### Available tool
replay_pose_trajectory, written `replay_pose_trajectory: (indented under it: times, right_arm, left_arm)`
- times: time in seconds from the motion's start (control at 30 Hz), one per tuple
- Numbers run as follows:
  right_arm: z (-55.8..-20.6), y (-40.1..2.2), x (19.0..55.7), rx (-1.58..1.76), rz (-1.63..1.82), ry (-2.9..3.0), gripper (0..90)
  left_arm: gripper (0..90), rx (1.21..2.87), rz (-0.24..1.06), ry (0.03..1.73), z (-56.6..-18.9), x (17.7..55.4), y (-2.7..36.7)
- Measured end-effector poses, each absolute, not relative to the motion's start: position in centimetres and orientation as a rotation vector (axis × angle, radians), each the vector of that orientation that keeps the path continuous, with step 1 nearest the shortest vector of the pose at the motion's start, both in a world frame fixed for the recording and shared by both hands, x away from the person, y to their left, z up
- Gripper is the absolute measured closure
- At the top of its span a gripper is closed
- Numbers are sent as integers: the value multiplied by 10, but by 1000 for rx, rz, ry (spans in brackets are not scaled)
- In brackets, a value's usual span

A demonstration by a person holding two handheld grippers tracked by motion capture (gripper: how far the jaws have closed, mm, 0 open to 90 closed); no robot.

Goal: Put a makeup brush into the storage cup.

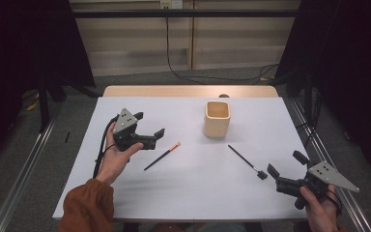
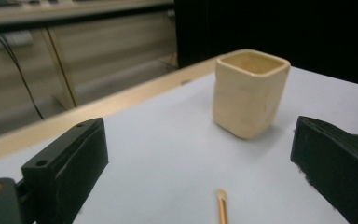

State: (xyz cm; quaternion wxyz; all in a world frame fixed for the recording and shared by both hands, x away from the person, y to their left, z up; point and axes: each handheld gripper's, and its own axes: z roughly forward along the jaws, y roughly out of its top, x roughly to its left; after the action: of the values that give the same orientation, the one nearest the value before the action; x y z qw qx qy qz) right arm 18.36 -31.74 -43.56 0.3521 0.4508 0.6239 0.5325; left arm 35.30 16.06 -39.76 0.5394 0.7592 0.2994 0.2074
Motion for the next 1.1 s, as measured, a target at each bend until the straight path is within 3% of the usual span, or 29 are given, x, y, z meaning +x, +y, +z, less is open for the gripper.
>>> replay_pose_trajectory:
  times: [0.17, 1.1]
  right_arm:
    - [-436, -317, 185, 1161, 1372, 1631, 0]
    - [-436, -317, 184, 1166, 1371, 1647, 1]
  left_arm:
    - [43, 1900, 408, 745, -396, 355, 160]
    - [79, 2403, 192, 798, -409, 373, 145]
